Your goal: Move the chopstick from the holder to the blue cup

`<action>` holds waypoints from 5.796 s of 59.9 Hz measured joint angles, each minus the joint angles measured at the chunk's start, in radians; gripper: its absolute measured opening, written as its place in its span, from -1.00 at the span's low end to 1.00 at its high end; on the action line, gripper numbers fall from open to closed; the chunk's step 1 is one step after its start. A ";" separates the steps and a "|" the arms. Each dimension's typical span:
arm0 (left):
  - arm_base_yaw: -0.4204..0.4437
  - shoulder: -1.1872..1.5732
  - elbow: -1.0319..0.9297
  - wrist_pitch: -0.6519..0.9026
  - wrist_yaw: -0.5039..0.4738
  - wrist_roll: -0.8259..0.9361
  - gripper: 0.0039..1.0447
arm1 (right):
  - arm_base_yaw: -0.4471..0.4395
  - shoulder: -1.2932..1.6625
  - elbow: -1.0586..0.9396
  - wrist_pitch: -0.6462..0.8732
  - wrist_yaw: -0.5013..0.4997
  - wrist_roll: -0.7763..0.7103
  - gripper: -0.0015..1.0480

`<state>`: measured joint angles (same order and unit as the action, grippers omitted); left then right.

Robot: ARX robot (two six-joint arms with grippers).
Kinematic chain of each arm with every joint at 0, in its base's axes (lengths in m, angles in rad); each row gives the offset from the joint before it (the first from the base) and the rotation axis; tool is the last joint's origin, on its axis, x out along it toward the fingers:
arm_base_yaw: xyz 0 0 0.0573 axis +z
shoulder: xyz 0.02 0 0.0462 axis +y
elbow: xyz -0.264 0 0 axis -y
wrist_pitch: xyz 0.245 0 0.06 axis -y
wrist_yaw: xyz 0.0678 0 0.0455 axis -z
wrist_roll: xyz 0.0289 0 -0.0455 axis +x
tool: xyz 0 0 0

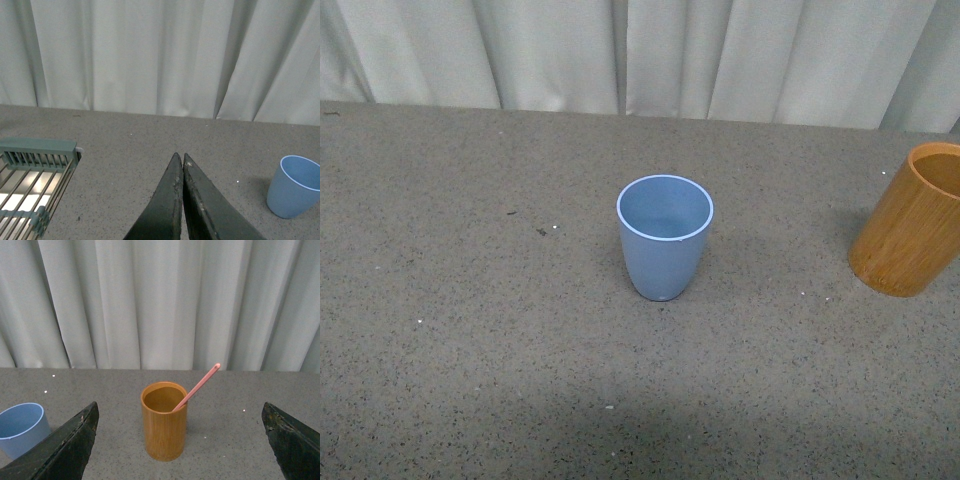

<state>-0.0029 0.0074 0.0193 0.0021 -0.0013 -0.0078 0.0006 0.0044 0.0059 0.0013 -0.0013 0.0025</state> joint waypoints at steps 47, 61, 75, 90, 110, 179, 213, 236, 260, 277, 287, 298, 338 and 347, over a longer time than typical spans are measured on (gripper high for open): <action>0.000 -0.005 0.000 -0.002 0.000 0.001 0.88 | -0.201 1.165 0.541 0.146 0.151 0.190 0.82; 0.000 -0.005 0.000 -0.002 0.000 0.001 0.88 | -0.177 1.340 0.754 0.056 0.115 0.298 0.82; 0.000 -0.005 0.000 -0.002 0.000 0.001 0.88 | -0.075 1.463 0.784 0.061 0.153 0.349 0.82; 0.000 -0.005 0.000 -0.002 0.000 0.001 0.88 | -0.059 1.554 0.784 0.102 0.171 0.378 0.82; 0.000 -0.005 0.000 -0.002 0.000 0.001 0.88 | -0.066 1.669 0.829 0.156 0.161 0.394 0.82; 0.000 -0.005 0.000 -0.002 0.000 0.001 0.88 | -0.044 1.756 0.869 0.243 0.162 0.428 -0.98; 0.000 -0.005 0.000 -0.002 0.000 0.001 0.88 | -0.050 1.690 0.870 0.220 0.183 0.387 -0.98; 0.000 -0.005 0.000 -0.002 0.000 0.001 0.88 | -0.071 1.563 0.905 0.191 0.166 0.367 -0.98; 0.000 -0.005 0.000 -0.002 0.000 0.001 0.88 | -0.042 1.432 0.967 0.151 0.156 0.368 -0.98; 0.000 -0.005 0.000 -0.002 0.000 0.001 0.88 | 0.095 1.394 0.985 0.162 0.176 0.393 -0.98; 0.000 -0.005 0.000 -0.002 0.000 0.001 0.88 | 0.241 1.423 0.985 0.218 0.192 0.427 -0.98; 0.000 -0.005 0.000 -0.002 0.000 0.001 0.88 | 0.367 1.505 0.961 0.285 0.201 0.478 -0.98; 0.000 -0.005 0.000 -0.002 0.000 0.001 0.88 | 0.486 1.620 0.916 0.333 0.217 0.552 -0.98; 0.000 -0.005 0.000 -0.002 0.000 0.001 0.88 | 0.487 1.640 0.914 0.337 0.220 0.556 -0.98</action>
<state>-0.0025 0.0029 0.0193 0.0006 -0.0010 -0.0071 0.4873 1.6444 0.9203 0.3382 0.2184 0.5587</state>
